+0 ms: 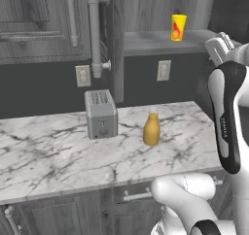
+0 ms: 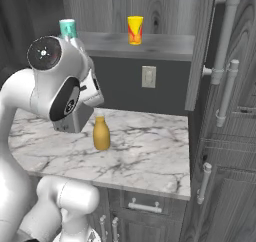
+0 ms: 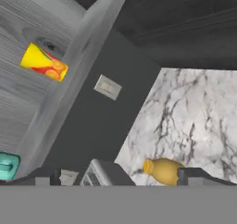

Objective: There is a tray on the dining counter. Grab the cup, mug, and pitcher and place them on the tray. The pitcher may be placed next to the tray if it cannot fit the tray.

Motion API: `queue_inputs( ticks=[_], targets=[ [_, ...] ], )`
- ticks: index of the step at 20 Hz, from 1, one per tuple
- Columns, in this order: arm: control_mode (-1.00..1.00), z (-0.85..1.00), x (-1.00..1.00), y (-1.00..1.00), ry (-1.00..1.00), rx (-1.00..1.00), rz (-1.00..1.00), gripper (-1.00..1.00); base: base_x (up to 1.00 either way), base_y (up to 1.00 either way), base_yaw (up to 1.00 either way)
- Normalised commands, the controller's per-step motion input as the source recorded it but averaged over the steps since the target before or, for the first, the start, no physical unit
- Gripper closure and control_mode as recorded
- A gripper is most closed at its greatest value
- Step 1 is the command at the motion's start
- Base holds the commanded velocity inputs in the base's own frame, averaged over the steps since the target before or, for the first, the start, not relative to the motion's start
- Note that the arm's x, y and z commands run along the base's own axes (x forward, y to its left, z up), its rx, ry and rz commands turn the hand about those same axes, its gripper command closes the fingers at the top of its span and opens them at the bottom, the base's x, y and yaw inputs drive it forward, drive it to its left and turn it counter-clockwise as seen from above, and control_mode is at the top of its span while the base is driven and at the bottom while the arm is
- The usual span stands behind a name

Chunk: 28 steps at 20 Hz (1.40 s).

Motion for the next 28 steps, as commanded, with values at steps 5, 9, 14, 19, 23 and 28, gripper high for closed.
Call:
queue_inputs(
  ticks=[5, 9, 14, 19, 23, 28],
  targets=[
    [-1.00, 0.33, -0.04, -0.05, -0.17, 0.00, -0.22, -1.00, 0.00, 0.00, 0.00],
    [-1.00, 0.43, 0.08, -0.17, -0.01, 0.12, 0.05, -1.00, 0.00, 0.00, 0.00],
    [-1.00, 0.27, 0.02, -0.30, -0.05, 0.19, 0.08, -1.00, 0.00, 0.00, 0.00],
    [-1.00, 0.27, 0.07, -0.20, -0.06, 0.14, 0.03, -1.00, 0.00, 0.00, 0.00],
    [-1.00, 0.25, 0.13, -0.09, 0.00, 0.10, 0.02, -1.00, 0.00, 0.00, 0.00],
    [-1.00, 0.09, 0.16, 0.00, 0.00, 0.08, 0.02, -1.00, 0.00, 0.00, 0.00]
  ],
)
